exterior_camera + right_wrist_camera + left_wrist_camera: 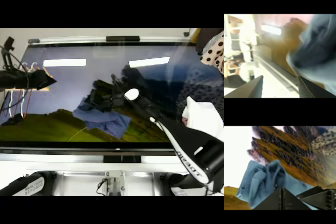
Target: Fold the shirts.
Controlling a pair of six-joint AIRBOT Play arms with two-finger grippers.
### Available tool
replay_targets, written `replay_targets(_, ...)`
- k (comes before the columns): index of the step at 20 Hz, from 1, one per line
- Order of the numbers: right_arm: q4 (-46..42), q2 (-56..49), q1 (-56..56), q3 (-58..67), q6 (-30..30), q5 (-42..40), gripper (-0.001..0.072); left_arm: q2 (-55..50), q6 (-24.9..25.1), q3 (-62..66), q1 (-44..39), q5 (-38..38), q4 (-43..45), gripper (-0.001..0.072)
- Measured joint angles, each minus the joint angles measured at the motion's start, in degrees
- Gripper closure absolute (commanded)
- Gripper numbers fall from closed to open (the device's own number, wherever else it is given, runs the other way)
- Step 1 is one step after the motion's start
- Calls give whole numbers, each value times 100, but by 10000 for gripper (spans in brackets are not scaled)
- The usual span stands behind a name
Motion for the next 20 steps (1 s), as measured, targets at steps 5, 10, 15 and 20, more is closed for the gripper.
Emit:
replay_targets(5,-970,343,-608,0,144,754,155,0,87,-181,-13,13,0,673)
replay_targets(10,-4164,868,-1480,-452,1475,2728,154,0,149,-223,44,20,0,672)
replay_targets(15,-4116,1119,-1692,-1762,1698,2555,155,0,170,-232,70,17,0,673)
replay_targets(20,-3611,1163,-1469,-2245,1757,1399,155,0,173,-232,70,20,0,672)
